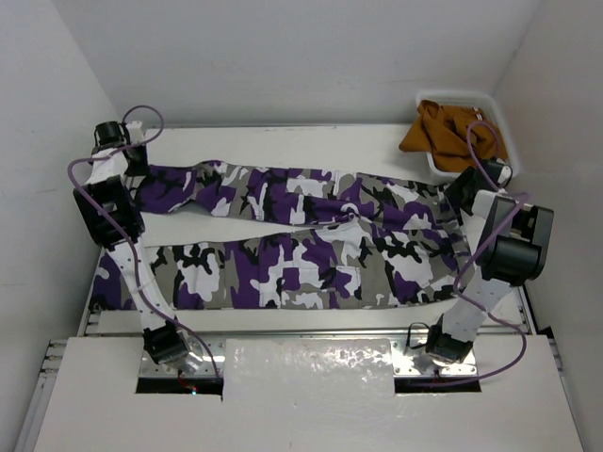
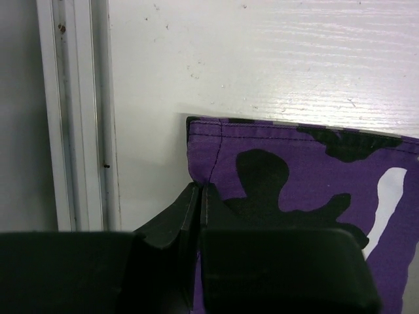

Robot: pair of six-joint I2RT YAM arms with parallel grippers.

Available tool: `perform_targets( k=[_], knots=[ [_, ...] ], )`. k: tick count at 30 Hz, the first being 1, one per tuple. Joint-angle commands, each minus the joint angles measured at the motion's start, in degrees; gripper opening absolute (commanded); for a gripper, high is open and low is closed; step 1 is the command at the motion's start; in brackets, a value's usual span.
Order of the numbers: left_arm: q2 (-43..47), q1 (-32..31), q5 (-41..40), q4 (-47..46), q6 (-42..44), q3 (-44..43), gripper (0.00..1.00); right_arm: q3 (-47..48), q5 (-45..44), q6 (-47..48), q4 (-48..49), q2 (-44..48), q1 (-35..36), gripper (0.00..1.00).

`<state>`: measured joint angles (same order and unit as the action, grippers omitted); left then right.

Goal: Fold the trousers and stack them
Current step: Fold the trousers

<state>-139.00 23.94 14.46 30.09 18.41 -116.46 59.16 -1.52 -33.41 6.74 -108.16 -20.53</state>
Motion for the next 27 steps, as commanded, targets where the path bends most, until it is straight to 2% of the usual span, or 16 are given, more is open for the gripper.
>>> perform_targets(
  k=[1,6,9,11,15,18,22,27],
  knots=[
    [3.91,0.05,-0.57,-0.20,1.01,-0.96,0.00,6.66,-2.60,2.29,-4.60,-0.56,2.86,0.59],
    [4.70,0.14,-2.07,0.50,0.92,-0.61,0.00,7.48,-6.56,1.34,-11.32,-2.85,4.97,0.63],
    [5.75,0.05,-1.98,0.41,0.92,0.53,0.00,3.00,-7.79,-0.07,-8.08,-0.05,5.07,0.63],
    [6.90,0.05,-1.98,-0.38,1.01,2.38,0.00,-1.84,-8.50,-0.17,-2.54,3.65,5.15,0.62],
    [8.30,0.14,-1.98,-0.82,1.19,4.14,0.00,-5.45,-10.34,1.94,0.19,10.06,5.24,0.60],
    [8.83,0.14,-1.80,-0.91,1.27,4.58,0.00,-9.05,-10.09,5.79,6.69,17.09,5.07,0.60],
    [8.92,0.14,-1.71,-1.26,1.45,4.67,0.00,-1.60,-5.70,13.36,-3.30,16.23,4.98,0.64],
    [9.10,0.14,-1.80,-0.91,1.54,4.58,0.00,-0.45,-5.86,8.19,-6.04,11.06,4.89,0.68]
  ],
)
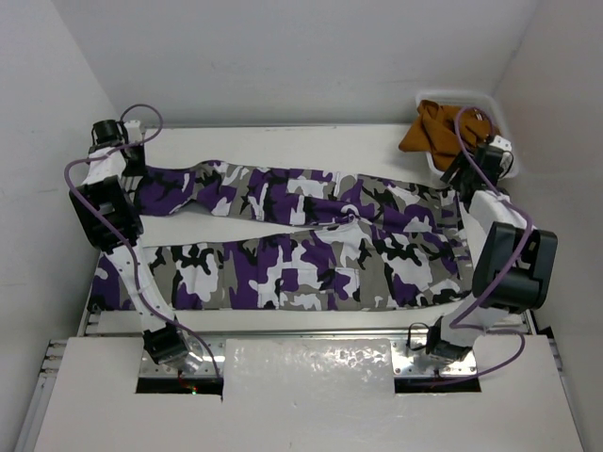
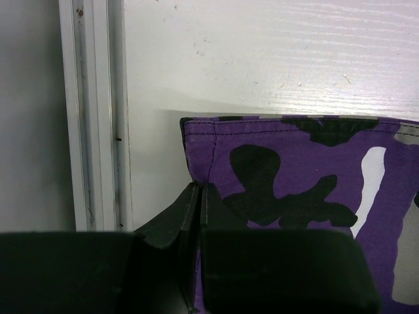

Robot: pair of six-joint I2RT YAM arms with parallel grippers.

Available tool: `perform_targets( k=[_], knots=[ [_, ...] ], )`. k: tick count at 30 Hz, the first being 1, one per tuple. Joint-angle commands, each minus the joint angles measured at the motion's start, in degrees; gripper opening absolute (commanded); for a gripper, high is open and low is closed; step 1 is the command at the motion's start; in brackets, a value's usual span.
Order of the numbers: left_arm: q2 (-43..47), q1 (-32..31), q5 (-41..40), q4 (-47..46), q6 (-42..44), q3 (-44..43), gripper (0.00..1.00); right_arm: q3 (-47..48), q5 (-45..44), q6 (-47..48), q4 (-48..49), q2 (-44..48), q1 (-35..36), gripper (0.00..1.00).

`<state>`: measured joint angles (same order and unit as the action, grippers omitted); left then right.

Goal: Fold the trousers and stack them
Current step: Fold the trousers

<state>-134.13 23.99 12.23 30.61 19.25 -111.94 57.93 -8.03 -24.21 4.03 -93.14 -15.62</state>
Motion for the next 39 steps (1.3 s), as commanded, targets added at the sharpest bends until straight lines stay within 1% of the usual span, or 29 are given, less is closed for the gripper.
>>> perform_targets(
  k=[1,3,4,5,7,9,14,16,17,19,20,23,24,25,26,27,29,33,37,39],
  knots=[
    [4.40,0.09,0.34,-1.26,0.88,-0.03,0.00,0.78,0.91,-2.93,-1.76,-5.11,-0.03,0.69],
    [4.66,0.09,0.08,-1.08,1.32,-0.12,0.00,1.65,0.74,-5.23,-0.70,-7.48,-0.03,0.70],
    [4.84,0.09,-0.27,-0.99,1.32,-0.21,0.00,2.18,0.65,-6.37,-1.39,-10.10,-0.03,0.70],
    [5.01,0.09,-0.54,-0.82,1.50,-0.38,0.00,4.01,-0.39,-8.47,-4.09,-12.91,0.06,0.70],
    [5.45,0.09,-0.89,-0.82,1.50,-0.38,0.00,5.69,-1.63,-12.07,-9.63,-15.22,-0.03,0.70],
    [5.80,0.09,-1.15,-0.82,1.41,-0.03,0.00,5.09,-2.42,-15.41,-14.03,-16.28,-0.03,0.68],
    [6.59,0.97,-0.80,-0.55,0.36,0.67,0.00,-2.80,-5.85,-22.19,-19.40,-13.82,-0.73,0.58],
    [6.95,1.15,-1.24,-0.12,0.62,1.11,0.00,-4.75,-6.29,-25.34,-23.88,-12.95,-2.48,0.56],
    [7.64,1.41,-1.24,0.15,0.97,1.98,0.00,-7.63,-6.38,-25.97,-24.94,-11.03,-3.18,0.56],
    [8.61,1.76,-1.16,0.15,1.23,3.30,0.00,-10.72,-7.08,-27.29,-25.65,-8.30,-5.11,0.56],
    [9.75,2.02,-1.15,0.15,1.67,4.79,0.00,-13.26,-7.61,-27.30,-25.74,-5.32,-5.82,0.56],
    [12.04,2.29,-1.24,0.06,2.72,8.04,0.00,-14.25,-11.11,-22.66,-27.50,-0.31,-6.71,0.57],
    [12.57,2.29,-0.89,-0.20,2.99,8.84,0.00,-13.64,-10.95,-16.72,-26.63,0.41,-6.62,0.59],
    [13.53,2.29,-0.72,-0.37,3.51,9.63,0.00,-13.03,-9.65,-12.49,-24.79,0.85,-6.62,0.62],
    [13.80,2.29,-0.54,-0.90,3.61,10.68,0.00,-10.93,-4.85,-8.62,-21.73,1.21,-6.71,0.64],
    [13.89,2.29,-0.37,-1.08,3.69,10.95,0.00,-9.17,-3.15,-2.40,-21.70,0.86,-6.71,0.67],
    [13.37,2.29,-0.36,-1.17,3.61,10.26,0.00,-3.30,-1.73,2.55,-22.92,-0.02,-6.62,0.67],
    [11.61,2.20,0.16,-0.38,2.47,7.10,0.00,5.41,-2.60,3.82,-25.03,-2.99,-6.71,0.70],
    [11.43,2.12,0.78,-0.20,1.85,6.30,0.00,7.81,-2.08,1.10,-25.75,-7.92,-6.71,0.71],
    [11.43,2.12,0.69,-0.03,1.85,6.30,0.00,8.25,-1.99,-1.80,-25.83,-10.90,-6.71,0.71]
  ],
)
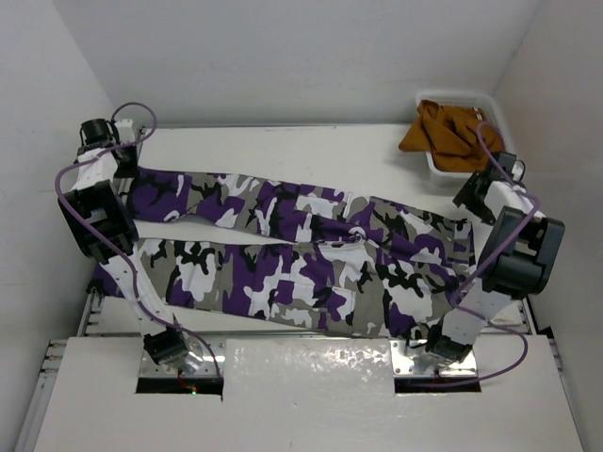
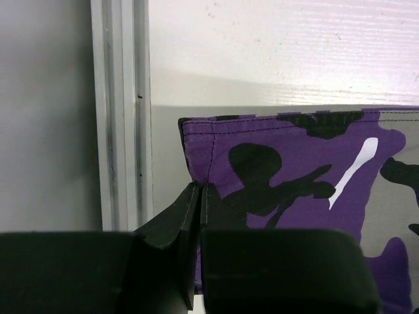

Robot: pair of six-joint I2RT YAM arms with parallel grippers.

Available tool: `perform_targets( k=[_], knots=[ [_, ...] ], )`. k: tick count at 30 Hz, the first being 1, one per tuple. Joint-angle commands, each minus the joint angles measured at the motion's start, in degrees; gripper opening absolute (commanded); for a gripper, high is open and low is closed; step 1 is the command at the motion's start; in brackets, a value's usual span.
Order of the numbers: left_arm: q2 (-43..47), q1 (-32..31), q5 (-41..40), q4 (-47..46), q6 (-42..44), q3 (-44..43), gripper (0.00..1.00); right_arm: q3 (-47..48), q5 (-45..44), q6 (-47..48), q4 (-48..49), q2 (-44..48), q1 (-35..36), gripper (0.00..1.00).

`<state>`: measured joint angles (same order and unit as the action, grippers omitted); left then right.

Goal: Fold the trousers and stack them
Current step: Fold the trousers

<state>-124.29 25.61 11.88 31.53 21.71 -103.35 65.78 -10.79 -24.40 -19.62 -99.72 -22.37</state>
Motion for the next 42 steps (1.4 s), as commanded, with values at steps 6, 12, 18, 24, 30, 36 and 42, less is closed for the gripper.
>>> perform_targets(
  k=[6,12,18,24,30,36,42],
  knots=[
    [2.03,0.59,-0.10,-0.59,-0.36,-2.21,0.00,-2.49,1.38,-4.95,-2.00,-7.59,0.83,0.71],
    [1.42,0.59,-0.63,-0.42,-0.62,-2.82,0.00,-3.64,1.12,-4.42,-2.36,-10.40,1.63,0.44],
    [-0.25,0.59,-0.46,-0.50,-0.62,-6.15,0.00,0.39,1.99,-3.55,2.73,-12.95,1.63,0.00],
    [-7.62,0.59,2.26,-0.85,-5.62,-23.36,0.00,10.06,7.70,-0.22,7.92,-10.76,1.80,0.00],
    [-7.73,0.94,5.42,-11.39,-10.46,-31.48,0.00,11.13,10.52,3.74,16.00,-2.86,1.72,0.00],
    [-3.34,3.48,11.40,-16.94,-14.68,-30.95,0.00,5.42,15.35,0.85,28.39,2.51,-0.56,0.00],
    [10.51,11.02,21.49,-13.52,-12.16,-10.37,0.00,-13.01,22.73,-6.96,50.34,12.59,-4.95,0.00]
  ],
)
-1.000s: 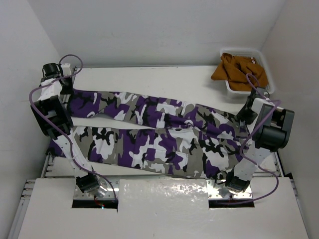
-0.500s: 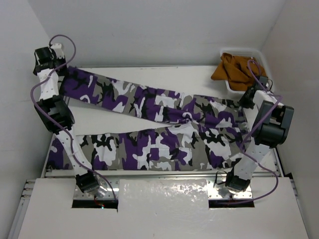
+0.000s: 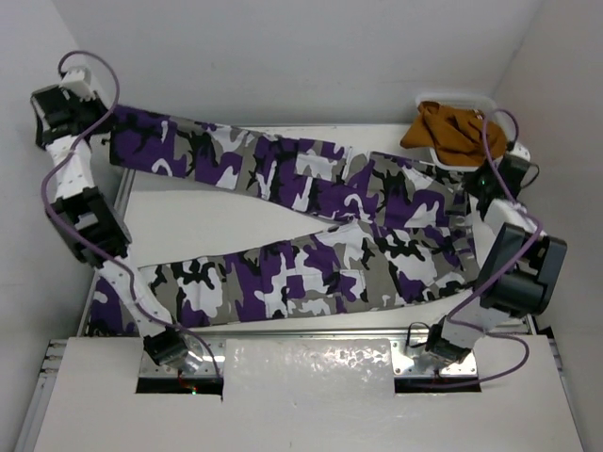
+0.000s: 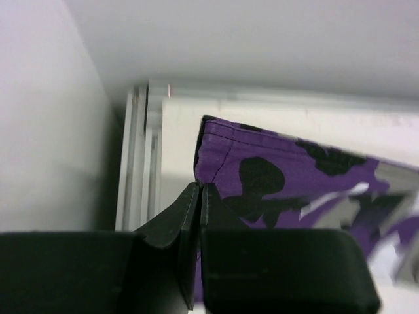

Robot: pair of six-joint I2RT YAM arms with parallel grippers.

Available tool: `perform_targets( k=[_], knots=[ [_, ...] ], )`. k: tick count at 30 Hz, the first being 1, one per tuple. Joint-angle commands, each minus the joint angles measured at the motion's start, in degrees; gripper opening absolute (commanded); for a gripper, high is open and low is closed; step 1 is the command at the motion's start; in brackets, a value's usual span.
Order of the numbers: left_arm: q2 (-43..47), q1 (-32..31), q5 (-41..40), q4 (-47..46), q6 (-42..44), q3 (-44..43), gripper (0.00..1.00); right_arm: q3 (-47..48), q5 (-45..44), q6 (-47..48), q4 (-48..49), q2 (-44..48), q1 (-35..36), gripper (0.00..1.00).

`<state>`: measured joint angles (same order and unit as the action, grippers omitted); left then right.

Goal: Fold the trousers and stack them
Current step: Fold the trousers

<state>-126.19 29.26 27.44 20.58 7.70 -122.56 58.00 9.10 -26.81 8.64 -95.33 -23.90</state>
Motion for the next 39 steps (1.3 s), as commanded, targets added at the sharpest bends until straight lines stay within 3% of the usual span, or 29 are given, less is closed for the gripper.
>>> perform_targets(
  k=[1,3,5,6,9,17,24,28,30,33,35,38,39],
  knots=[
    [15.33,8.87,7.35,-1.17,3.27,12.75,0.00,-11.88,3.28,-6.14,29.60,9.62,-4.22,0.00],
    [24.26,13.34,12.88,-0.19,8.00,21.27,0.00,-17.45,4.25,-8.87,35.01,12.08,-5.63,0.00],
    [30.19,15.47,14.48,4.54,20.12,32.79,0.00,-21.69,4.87,-8.35,35.39,14.46,-6.07,0.00],
    [35.70,16.96,15.09,10.39,31.29,38.92,0.00,-23.26,5.65,-8.26,35.30,15.08,-6.16,0.00],
    [44.50,19.42,14.75,14.74,42.62,49.04,0.00,-24.59,5.93,-9.66,36.61,14.74,-6.33,0.00],
    [47.00,28.48,16.68,18.54,44.94,54.18,0.00,-25.39,7.78,-15.82,42.07,11.39,-7.04,0.00],
    [46.21,29.10,18.70,17.13,43.98,48.74,0.00,-20.38,4.97,-13.36,28.55,16.39,-7.21,0.00],
    [46.65,33.12,21.32,22.56,48.26,46.89,0.00,-25.64,-6.18,-14.05,20.99,26.49,-9.66,0.00],
    [46.91,35.77,21.69,29.67,56.16,48.64,0.00,-29.23,-11.62,-14.85,14.52,32.01,-10.64,0.00],
    [47.44,40.43,18.80,37.68,69.43,54.17,0.00,-33.82,-12.97,-15.29,7.74,36.95,-10.90,0.01],
    [49.10,43.24,15.56,39.53,78.46,60.38,0.00,-37.23,-15.15,-16.26,4.73,38.98,-10.90,0.06],
    [50.25,45.19,11.15,36.05,83.25,67.97,0.00,-39.53,-23.23,-18.28,-4.31,43.11,-10.82,0.07],
    [50.25,45.27,9.92,34.98,83.35,69.29,0.00,-39.89,-24.99,-18.80,-8.34,44.08,-10.90,0.13]
  ],
)
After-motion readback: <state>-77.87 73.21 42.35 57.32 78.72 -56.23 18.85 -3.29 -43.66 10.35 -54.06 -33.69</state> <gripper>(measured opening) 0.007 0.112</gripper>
